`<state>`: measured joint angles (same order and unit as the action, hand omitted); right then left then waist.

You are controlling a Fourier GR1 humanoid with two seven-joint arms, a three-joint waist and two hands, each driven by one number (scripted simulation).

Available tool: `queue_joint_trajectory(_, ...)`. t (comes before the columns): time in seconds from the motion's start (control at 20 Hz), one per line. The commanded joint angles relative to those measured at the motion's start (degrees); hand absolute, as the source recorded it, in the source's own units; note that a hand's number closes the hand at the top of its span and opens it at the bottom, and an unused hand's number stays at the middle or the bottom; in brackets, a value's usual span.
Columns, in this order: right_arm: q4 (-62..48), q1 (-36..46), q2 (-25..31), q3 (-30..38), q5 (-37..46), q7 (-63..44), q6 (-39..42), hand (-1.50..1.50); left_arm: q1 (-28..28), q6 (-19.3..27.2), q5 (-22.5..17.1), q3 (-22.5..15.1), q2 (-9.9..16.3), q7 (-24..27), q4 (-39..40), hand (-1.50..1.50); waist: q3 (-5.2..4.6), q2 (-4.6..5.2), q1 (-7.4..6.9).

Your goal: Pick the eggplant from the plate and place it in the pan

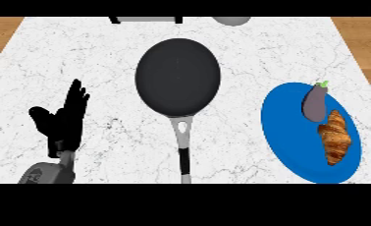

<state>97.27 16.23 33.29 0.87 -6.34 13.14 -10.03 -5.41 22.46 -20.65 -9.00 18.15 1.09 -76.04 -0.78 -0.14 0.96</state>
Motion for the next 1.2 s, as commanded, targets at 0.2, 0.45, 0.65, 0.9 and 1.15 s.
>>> queue_joint_trajectory(0.2,-12.5,-0.8,-12.8,6.0,-28.9,-8.2,9.7,-1.5,0.0,-0.6,5.9,-1.0,8.5,-2.4,2.2,0.0,2.1,2.12,-2.68)
queue_joint_trajectory(0.45,-27.2,-9.0,-6.7,11.1,-21.9,-19.7,-0.9,1.5,0.2,-1.7,6.7,-0.5,12.2,-4.2,2.9,0.0,1.46,3.35,-0.45)
queue_joint_trajectory(0.65,-33.3,-4.2,-11.2,20.7,-36.0,-22.7,-0.3,-1.5,-0.6,-3.6,6.6,-0.5,14.7,-7.8,3.4,0.0,1.21,1.01,-1.1)
queue_joint_trajectory(0.9,-45.7,0.8,2.4,23.5,-38.6,-26.6,18.8,-1.5,-3.2,-5.4,7.3,-0.9,14.3,-11.6,3.1,0.0,0.92,0.41,-1.55)
queue_joint_trajectory(1.15,-52.7,4.4,12.4,19.4,-34.1,-32.8,28.9,-1.5,-4.1,-6.2,8.1,-0.9,14.4,-11.1,4.1,0.0,0.95,0.76,-2.67)
